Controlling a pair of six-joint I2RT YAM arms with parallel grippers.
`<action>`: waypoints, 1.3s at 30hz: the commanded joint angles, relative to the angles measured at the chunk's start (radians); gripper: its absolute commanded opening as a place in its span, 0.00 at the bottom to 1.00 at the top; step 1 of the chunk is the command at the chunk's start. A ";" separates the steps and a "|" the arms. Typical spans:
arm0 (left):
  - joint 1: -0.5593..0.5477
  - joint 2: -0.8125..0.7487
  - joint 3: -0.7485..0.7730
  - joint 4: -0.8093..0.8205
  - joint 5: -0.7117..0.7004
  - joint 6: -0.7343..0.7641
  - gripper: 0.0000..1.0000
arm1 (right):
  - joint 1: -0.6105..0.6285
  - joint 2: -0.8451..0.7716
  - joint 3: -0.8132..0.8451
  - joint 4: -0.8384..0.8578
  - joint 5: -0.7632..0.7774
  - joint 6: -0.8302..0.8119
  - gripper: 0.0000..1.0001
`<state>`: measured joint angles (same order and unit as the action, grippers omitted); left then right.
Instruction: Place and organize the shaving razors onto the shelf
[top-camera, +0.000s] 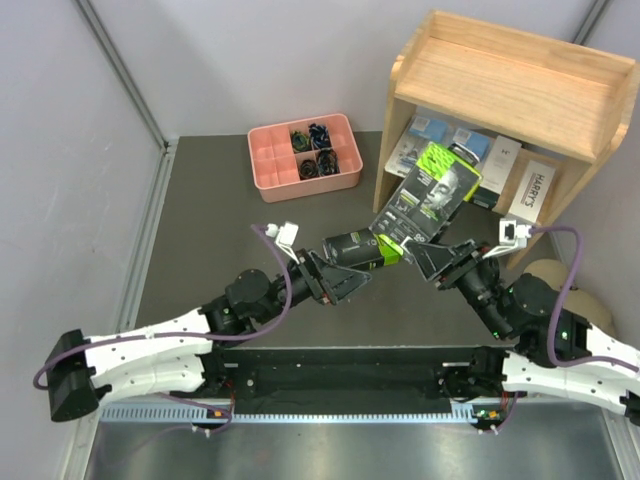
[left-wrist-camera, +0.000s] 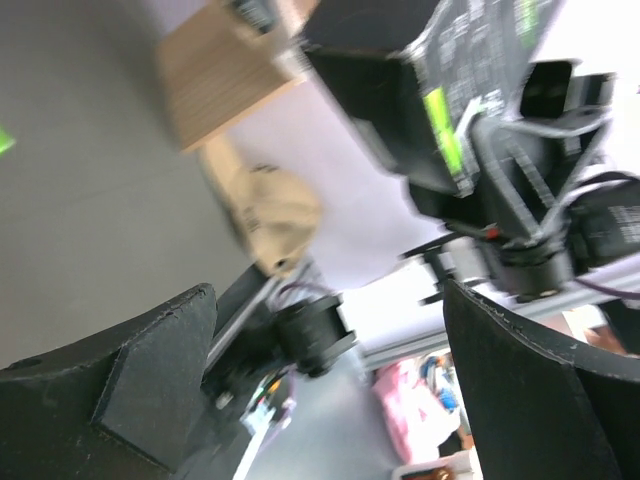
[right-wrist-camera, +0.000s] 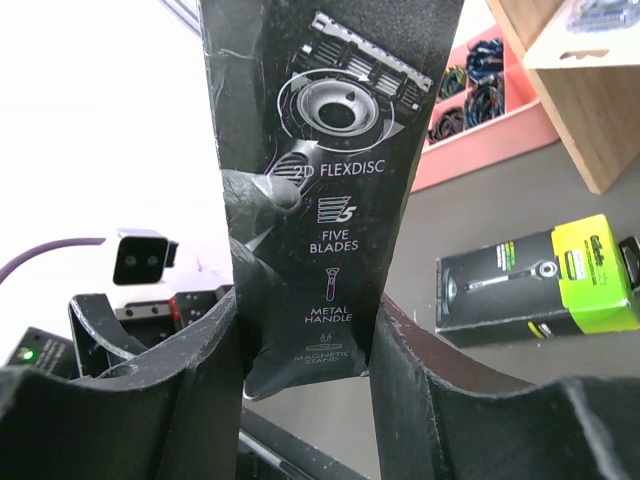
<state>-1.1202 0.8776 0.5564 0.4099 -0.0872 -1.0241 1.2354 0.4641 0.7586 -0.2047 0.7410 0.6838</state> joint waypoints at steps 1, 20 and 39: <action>-0.001 0.081 -0.006 0.384 0.069 0.001 0.99 | -0.007 -0.044 -0.014 0.125 -0.026 -0.055 0.05; 0.002 0.434 0.059 0.830 0.106 0.065 0.99 | -0.007 -0.142 -0.123 0.254 -0.133 0.005 0.02; 0.017 0.503 0.088 0.919 0.118 0.035 0.70 | -0.007 -0.179 -0.157 0.258 -0.140 0.043 0.02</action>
<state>-1.1076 1.3758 0.6170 1.2236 0.0284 -0.9791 1.2346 0.3046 0.5888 -0.0608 0.6247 0.7204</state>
